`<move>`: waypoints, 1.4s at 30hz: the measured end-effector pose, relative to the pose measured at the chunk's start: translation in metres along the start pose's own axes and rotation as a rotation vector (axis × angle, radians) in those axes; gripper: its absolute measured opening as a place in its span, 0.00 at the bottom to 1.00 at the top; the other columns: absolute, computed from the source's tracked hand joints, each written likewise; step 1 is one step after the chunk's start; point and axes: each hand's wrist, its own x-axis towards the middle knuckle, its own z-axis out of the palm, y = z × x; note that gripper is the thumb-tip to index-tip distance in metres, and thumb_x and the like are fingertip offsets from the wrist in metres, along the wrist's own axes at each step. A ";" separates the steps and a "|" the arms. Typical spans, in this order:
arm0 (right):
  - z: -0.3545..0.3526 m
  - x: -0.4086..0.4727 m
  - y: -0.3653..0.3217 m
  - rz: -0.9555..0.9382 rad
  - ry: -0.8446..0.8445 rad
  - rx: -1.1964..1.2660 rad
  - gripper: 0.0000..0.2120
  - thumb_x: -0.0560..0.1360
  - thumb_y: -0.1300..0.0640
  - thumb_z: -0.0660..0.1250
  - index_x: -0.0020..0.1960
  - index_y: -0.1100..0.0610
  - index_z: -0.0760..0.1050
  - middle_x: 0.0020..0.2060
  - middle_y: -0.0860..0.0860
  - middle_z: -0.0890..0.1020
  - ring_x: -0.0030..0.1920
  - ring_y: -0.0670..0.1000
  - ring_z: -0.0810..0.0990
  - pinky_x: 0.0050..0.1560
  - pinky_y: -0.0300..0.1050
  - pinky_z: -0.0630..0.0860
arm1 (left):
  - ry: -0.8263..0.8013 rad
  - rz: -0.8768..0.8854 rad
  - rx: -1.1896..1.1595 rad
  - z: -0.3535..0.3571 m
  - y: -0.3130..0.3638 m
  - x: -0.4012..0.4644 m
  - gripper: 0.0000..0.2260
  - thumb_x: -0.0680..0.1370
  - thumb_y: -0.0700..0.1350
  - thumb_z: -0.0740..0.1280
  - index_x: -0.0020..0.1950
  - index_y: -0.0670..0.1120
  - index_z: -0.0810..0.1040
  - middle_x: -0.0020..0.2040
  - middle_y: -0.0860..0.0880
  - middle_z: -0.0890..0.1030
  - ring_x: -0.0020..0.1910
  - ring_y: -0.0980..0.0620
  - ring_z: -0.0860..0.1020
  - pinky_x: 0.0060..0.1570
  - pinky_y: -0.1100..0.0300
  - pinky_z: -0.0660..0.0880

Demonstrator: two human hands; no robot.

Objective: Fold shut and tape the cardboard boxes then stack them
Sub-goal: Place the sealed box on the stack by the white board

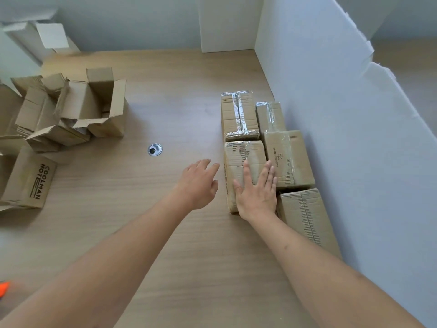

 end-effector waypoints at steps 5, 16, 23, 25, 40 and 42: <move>0.004 -0.002 -0.001 0.006 -0.005 -0.066 0.32 0.83 0.34 0.40 0.82 0.42 0.34 0.79 0.66 0.34 0.80 0.63 0.33 0.80 0.59 0.37 | 0.001 0.020 0.000 0.006 -0.005 -0.011 0.25 0.84 0.50 0.59 0.81 0.47 0.62 0.79 0.42 0.64 0.77 0.42 0.63 0.74 0.48 0.62; -0.058 -0.046 -0.042 -0.149 0.010 -0.008 0.24 0.84 0.46 0.55 0.77 0.54 0.65 0.78 0.55 0.65 0.78 0.59 0.62 0.77 0.55 0.61 | 0.079 0.080 0.038 -0.035 -0.022 -0.061 0.24 0.84 0.50 0.59 0.80 0.48 0.63 0.79 0.45 0.65 0.76 0.43 0.65 0.76 0.46 0.59; -0.116 -0.104 -0.076 -0.356 0.077 -0.035 0.27 0.83 0.40 0.56 0.77 0.52 0.66 0.77 0.53 0.67 0.77 0.55 0.64 0.75 0.54 0.64 | 0.188 0.067 0.045 -0.077 -0.037 -0.135 0.22 0.84 0.51 0.59 0.76 0.46 0.68 0.72 0.46 0.72 0.68 0.42 0.72 0.68 0.50 0.66; -0.131 -0.119 -0.088 -0.410 0.083 -0.046 0.28 0.83 0.38 0.55 0.78 0.51 0.65 0.79 0.53 0.64 0.79 0.55 0.61 0.77 0.54 0.62 | 0.224 0.039 0.037 -0.087 -0.040 -0.158 0.22 0.84 0.52 0.59 0.77 0.46 0.67 0.73 0.46 0.71 0.69 0.42 0.71 0.70 0.49 0.65; -0.132 -0.250 -0.189 -0.815 0.097 -0.084 0.25 0.83 0.40 0.53 0.72 0.52 0.73 0.65 0.52 0.77 0.68 0.56 0.73 0.67 0.54 0.71 | 0.364 -0.327 -0.033 -0.082 -0.081 -0.353 0.24 0.85 0.53 0.58 0.81 0.48 0.63 0.80 0.45 0.64 0.77 0.45 0.64 0.77 0.45 0.58; -0.124 -0.268 -0.211 -0.854 0.090 -0.082 0.24 0.83 0.39 0.54 0.71 0.52 0.74 0.66 0.53 0.77 0.68 0.57 0.73 0.67 0.55 0.71 | 0.374 -0.364 -0.031 -0.079 -0.098 -0.380 0.24 0.85 0.53 0.58 0.81 0.48 0.64 0.79 0.46 0.65 0.76 0.45 0.65 0.77 0.46 0.59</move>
